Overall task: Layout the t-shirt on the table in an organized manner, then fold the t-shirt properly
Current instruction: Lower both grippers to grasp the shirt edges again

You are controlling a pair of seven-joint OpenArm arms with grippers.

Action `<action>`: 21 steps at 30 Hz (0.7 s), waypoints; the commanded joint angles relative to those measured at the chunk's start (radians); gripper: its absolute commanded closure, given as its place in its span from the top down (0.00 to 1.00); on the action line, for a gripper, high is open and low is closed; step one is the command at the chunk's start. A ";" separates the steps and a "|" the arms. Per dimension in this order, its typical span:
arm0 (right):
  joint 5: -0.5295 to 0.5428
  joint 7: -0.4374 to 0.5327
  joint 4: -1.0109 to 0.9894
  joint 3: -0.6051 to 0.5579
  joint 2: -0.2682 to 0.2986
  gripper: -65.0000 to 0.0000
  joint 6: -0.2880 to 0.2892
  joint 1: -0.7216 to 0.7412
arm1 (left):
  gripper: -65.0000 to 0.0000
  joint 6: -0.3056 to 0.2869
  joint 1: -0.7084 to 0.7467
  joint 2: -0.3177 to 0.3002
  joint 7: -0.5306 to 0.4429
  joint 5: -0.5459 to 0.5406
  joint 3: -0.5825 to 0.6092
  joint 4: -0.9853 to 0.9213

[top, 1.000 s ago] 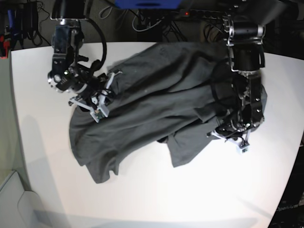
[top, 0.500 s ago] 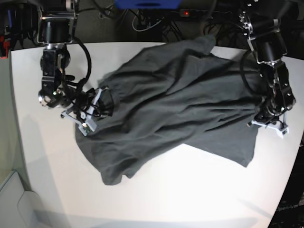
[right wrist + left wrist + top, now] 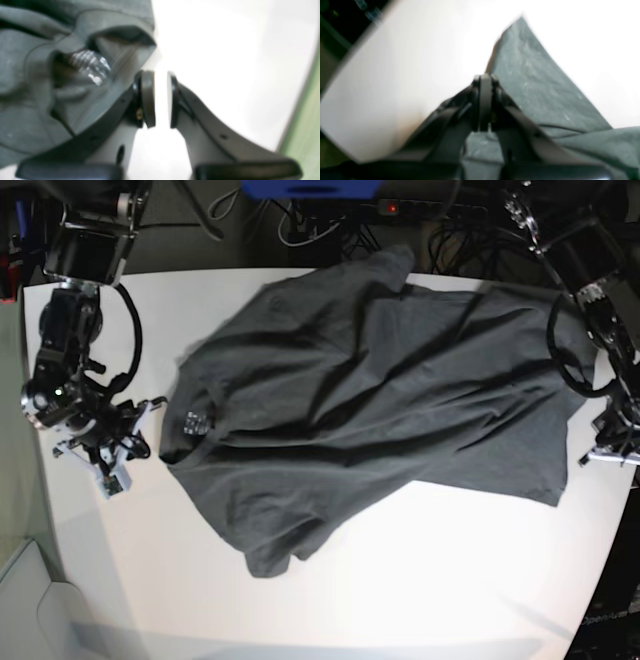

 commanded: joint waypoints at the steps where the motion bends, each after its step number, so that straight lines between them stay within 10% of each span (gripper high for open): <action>1: 0.021 0.012 0.048 -0.004 -0.023 0.11 0.007 0.000 | 0.00 0.001 -0.027 -0.004 -0.004 -0.001 0.002 0.025; 8: 0.014 -0.046 0.167 -0.051 -0.130 0.11 0.007 -0.078 | 0.00 0.001 -0.116 0.074 -0.013 0.010 0.013 -0.110; 21: 0.014 -0.037 0.174 -0.096 -0.089 0.11 0.007 -0.172 | 0.00 0.010 -0.285 0.036 -0.305 0.048 0.105 -0.618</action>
